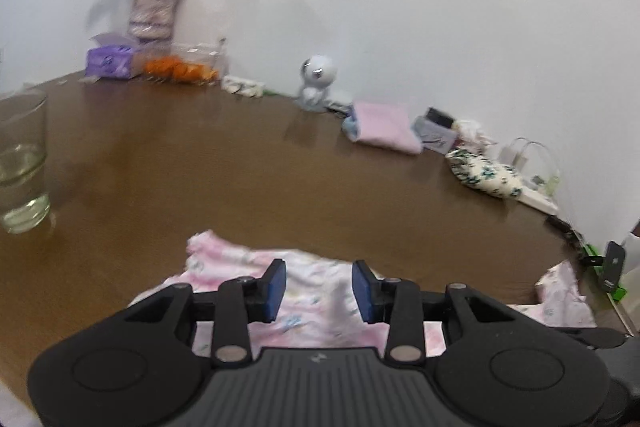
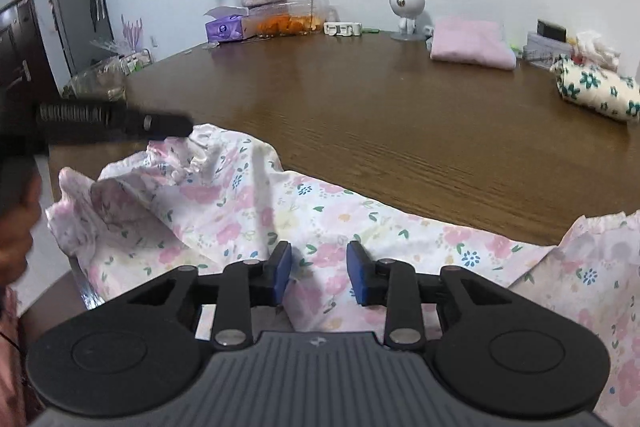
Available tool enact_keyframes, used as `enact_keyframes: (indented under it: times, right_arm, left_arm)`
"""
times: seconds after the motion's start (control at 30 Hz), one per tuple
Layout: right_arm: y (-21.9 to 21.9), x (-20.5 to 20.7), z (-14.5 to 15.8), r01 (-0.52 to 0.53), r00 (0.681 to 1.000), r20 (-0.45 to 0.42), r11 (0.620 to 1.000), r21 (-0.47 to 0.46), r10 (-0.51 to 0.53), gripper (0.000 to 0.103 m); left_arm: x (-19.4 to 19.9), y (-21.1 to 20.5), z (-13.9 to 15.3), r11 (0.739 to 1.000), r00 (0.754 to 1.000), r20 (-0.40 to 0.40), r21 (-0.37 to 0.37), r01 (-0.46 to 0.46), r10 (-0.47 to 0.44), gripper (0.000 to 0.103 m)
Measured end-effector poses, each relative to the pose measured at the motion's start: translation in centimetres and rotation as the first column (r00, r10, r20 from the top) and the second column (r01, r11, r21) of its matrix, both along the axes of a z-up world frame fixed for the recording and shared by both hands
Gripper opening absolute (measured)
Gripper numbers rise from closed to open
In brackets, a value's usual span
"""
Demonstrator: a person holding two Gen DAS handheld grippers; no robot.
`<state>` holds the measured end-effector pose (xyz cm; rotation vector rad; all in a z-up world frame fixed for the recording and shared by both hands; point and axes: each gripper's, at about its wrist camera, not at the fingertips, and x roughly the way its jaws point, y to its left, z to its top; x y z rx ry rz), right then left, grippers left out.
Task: Fold clothes
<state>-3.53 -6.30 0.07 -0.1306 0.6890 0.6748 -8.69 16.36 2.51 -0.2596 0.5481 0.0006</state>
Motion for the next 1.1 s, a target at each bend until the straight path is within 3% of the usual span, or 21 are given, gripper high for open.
enact_keyframes:
  times: [0.1,0.23,0.33,0.6,0.73,0.83,0.97,1.03,1.1]
  right_arm:
    - [0.3,-0.4,-0.3,-0.008,1.0,0.022,1.0,-0.015,0.009,0.036]
    - [0.5,-0.7,-0.3,-0.01,0.999,0.037,1.0,-0.028,0.011,0.039]
    - [0.3,-0.9,-0.3,-0.011,0.999,0.042,1.0,-0.027,0.012,0.04]
    - [-2.1,-2.1,1.3,-0.038,0.995,0.095,0.998,0.06,0.032,0.047]
    - [-1.6,-1.6,0.7,-0.006,0.999,0.037,1.0,0.008,0.006,0.036]
    - [-1.6,-1.7,0.0,0.009,0.999,0.037,1.0,-0.029,-0.008,0.035]
    - [-3.9,-2.8,1.6,0.062,0.995,0.08,0.998,-0.018,-0.06,0.041]
    - [-6.3,-3.1,3.0,0.137,0.983,0.129,0.991,-0.01,-0.134,0.051]
    - [-9.5,-1.9,3.4,0.268,0.958,0.109,0.963,-0.013,-0.265,0.055]
  left_arm:
    - [0.9,-1.3,-0.7,0.999,0.999,-0.039,0.05,0.011,-0.009,0.041]
    - [1.7,-1.5,-2.1,0.999,0.995,-0.101,0.04,0.021,-0.017,0.042]
    - [1.8,-1.6,-3.0,0.996,0.989,-0.143,0.081,0.035,-0.023,0.042]
    - [0.8,-2.0,-4.0,0.987,0.992,-0.118,0.154,0.055,-0.037,0.042]
    - [0.6,-2.4,-4.2,0.978,0.993,-0.107,0.198,0.059,-0.038,0.043]
    - [0.5,-2.5,-4.3,0.974,0.994,-0.107,0.222,0.048,-0.024,0.044]
    - [0.3,-1.5,-3.4,0.986,0.995,-0.102,0.164,-0.007,0.024,0.044]
    - [0.0,-1.1,-2.3,0.993,0.996,-0.077,0.115,-0.026,0.035,0.043]
    - [-0.3,-1.6,-0.9,0.996,1.0,-0.03,0.09,0.004,-0.001,0.047]
